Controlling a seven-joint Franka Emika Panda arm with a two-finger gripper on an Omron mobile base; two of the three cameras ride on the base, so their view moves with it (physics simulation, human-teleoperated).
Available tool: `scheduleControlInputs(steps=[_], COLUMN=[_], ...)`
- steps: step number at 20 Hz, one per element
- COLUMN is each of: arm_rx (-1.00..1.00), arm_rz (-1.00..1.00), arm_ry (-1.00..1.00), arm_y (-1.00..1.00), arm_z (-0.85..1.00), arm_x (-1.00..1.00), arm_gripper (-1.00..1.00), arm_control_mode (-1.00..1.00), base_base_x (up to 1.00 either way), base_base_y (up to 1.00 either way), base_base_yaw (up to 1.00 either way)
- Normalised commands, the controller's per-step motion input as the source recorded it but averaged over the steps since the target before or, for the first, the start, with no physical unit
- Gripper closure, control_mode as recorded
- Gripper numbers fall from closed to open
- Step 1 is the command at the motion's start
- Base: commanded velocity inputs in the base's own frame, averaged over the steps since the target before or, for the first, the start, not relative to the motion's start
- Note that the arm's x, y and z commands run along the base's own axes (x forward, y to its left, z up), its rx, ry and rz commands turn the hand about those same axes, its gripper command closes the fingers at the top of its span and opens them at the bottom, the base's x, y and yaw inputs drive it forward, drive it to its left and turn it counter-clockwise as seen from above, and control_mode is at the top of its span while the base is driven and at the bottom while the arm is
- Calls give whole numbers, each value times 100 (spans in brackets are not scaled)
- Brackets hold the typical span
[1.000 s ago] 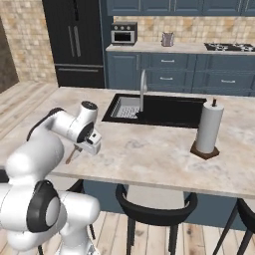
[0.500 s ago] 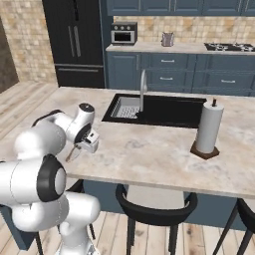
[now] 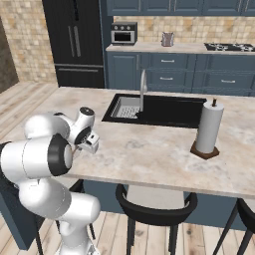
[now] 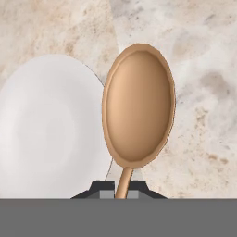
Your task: Take the fork and place it on the left side of the plate. Then take the spoon and place it on the right side of the plate. Make sure they're directly next to the plate.
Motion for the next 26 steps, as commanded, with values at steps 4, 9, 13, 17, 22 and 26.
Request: scheduleControlInputs(steps=[4, 9, 13, 17, 22, 26], arm_rx=[-1, -1, 0, 0, 0, 0], arm_rz=[10, 10, 7, 4, 0, 0], arm_ry=[0, 0, 0, 0, -1, -2], arm_y=[0, 0, 0, 0, 0, 0], arm_z=[-27, -27, -29, -29, -21, -11], arm_x=[25, 23, 19, 21, 34, 38], arm_gripper=[100, 100, 100, 100, 100, 100], arm_control_mode=[-100, -100, -100, -100, -100, -100], base_base_x=[0, 0, 0, 0, 0, 0], base_base_y=[0, 0, 0, 0, 0, 0], base_base_yaw=[0, 0, 0, 0, 0, 0])
